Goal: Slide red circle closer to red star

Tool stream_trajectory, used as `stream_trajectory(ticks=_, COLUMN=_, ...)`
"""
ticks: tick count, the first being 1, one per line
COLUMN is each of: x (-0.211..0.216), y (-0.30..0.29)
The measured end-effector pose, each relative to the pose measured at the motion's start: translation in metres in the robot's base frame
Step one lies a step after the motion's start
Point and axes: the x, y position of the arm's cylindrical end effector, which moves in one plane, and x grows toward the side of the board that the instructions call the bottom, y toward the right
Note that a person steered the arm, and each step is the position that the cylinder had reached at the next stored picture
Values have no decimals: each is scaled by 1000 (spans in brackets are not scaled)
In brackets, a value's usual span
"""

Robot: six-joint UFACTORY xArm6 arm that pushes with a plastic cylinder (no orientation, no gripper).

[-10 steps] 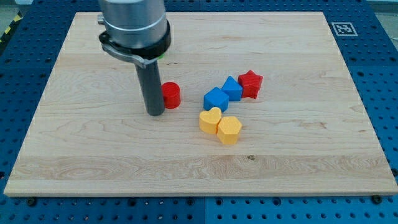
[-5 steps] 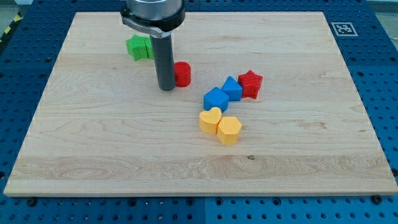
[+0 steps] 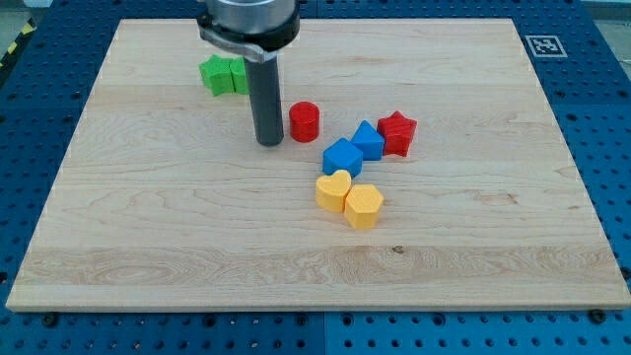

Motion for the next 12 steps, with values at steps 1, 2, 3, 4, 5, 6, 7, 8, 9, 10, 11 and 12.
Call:
stream_trajectory(ticks=1, x=-7, y=14)
stream_trajectory(ticks=2, x=-33, y=25)
stream_trajectory(ticks=3, x=-53, y=33)
stream_trajectory(ticks=4, x=-58, y=50)
stream_trajectory(ticks=5, x=-70, y=61)
stream_trajectory(ticks=6, x=-88, y=69)
stream_trajectory(ticks=7, x=-101, y=84)
stream_trajectory(ticks=8, x=-93, y=126)
stream_trajectory(ticks=9, x=-83, y=146)
stream_trajectory(ticks=10, x=-70, y=169)
stream_trajectory(ticks=11, x=-61, y=179)
stream_trajectory(ticks=12, x=-69, y=181)
